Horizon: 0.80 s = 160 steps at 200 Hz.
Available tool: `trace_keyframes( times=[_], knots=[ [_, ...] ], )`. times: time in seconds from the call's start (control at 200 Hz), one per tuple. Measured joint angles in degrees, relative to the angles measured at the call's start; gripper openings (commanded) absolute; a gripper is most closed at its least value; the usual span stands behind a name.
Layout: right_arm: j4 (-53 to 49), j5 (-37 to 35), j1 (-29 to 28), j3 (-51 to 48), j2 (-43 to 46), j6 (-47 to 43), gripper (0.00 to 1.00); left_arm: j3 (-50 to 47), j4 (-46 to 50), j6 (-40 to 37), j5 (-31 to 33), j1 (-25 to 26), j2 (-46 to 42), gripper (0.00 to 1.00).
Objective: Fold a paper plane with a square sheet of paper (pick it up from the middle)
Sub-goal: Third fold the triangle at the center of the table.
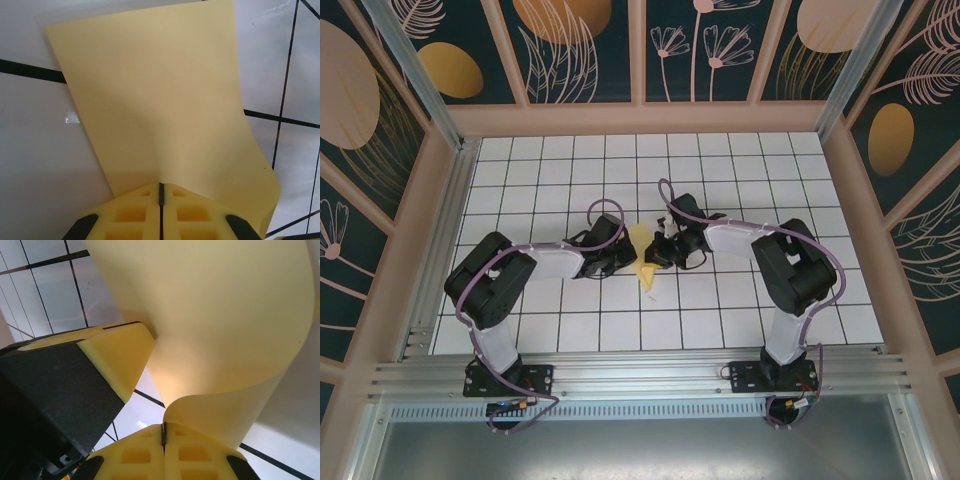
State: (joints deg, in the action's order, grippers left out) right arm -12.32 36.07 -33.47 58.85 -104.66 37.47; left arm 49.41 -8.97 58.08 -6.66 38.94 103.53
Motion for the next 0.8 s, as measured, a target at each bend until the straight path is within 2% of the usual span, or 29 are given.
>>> trace_keyframes(
  times=[0.195,0.43,0.801],
  knots=[
    [-0.07,-0.22,0.00,0.00,-0.13,-0.04,0.00,1.86,2.36,-0.83,3.23,0.00,-2.32,0.11],
    [-0.13,-0.72,0.00,0.00,-0.17,-0.48,0.00,4.90,6.27,-1.90,7.21,-0.07,-0.92,0.10],
    [0.22,-0.63,0.00,0.00,-0.17,-0.66,0.00,6.95,8.90,-2.10,8.66,-0.07,3.17,0.06]
  ],
)
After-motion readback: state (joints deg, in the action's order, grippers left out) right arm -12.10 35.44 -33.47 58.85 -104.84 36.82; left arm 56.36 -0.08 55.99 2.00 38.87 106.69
